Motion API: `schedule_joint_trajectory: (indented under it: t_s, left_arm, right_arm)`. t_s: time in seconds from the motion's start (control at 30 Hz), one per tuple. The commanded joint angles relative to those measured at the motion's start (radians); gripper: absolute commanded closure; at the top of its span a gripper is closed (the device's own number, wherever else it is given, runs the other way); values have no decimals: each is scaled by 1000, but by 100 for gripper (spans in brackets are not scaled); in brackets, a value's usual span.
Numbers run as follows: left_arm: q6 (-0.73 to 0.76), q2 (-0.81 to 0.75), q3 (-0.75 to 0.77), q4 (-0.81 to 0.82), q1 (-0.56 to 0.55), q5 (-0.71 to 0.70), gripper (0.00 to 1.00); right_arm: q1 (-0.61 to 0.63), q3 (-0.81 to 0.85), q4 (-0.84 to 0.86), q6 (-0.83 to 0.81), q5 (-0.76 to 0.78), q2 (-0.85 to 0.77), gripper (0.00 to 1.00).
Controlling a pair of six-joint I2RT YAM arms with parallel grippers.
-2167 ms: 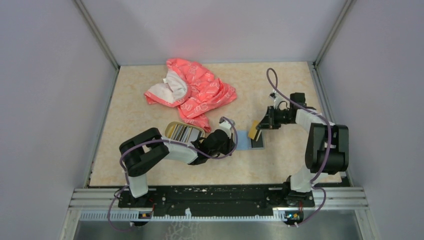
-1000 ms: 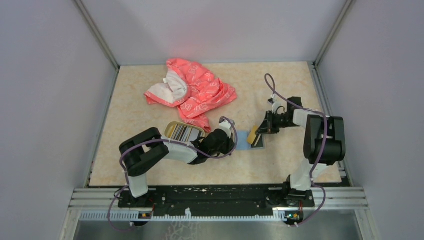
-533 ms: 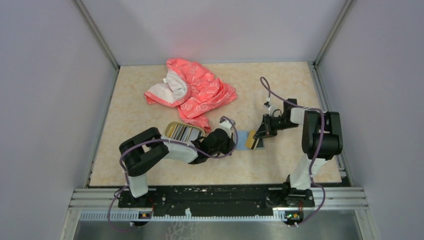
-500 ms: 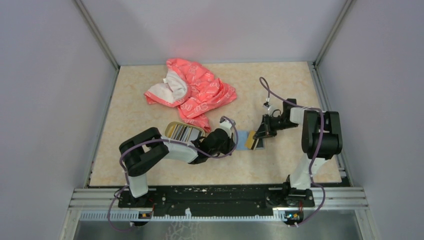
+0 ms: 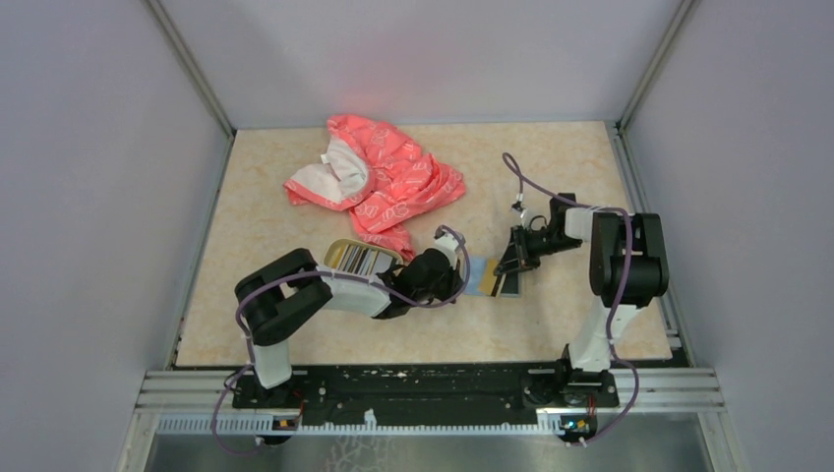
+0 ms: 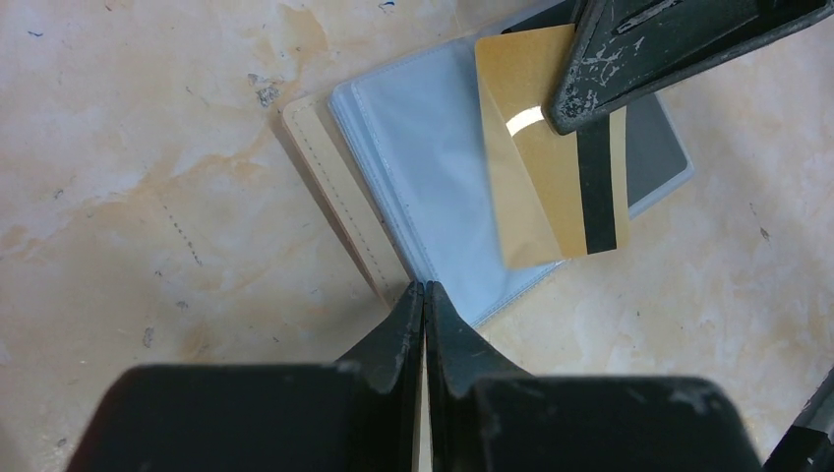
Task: Put the credit cards into the card holder
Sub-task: Insert the credit card into the card holder.
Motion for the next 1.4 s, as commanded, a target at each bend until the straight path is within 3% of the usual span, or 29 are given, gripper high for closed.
schedule_joint_trajectory:
  t_s: [0.0, 0.77, 1.03, 1.37]
  left_arm:
    - [21, 25, 12, -51, 16, 8, 93]
    - [45, 19, 28, -65, 30, 28, 93]
    - [54, 12, 32, -65, 32, 29, 93]
    - [76, 13, 48, -68, 33, 39, 93]
  right_arm:
    - [12, 31, -5, -25, 54, 13, 94]
    - [11, 51, -5, 30, 157, 29, 81]
    - [11, 55, -7, 40, 179, 29, 99]
    - [62, 88, -37, 68, 221, 59, 100]
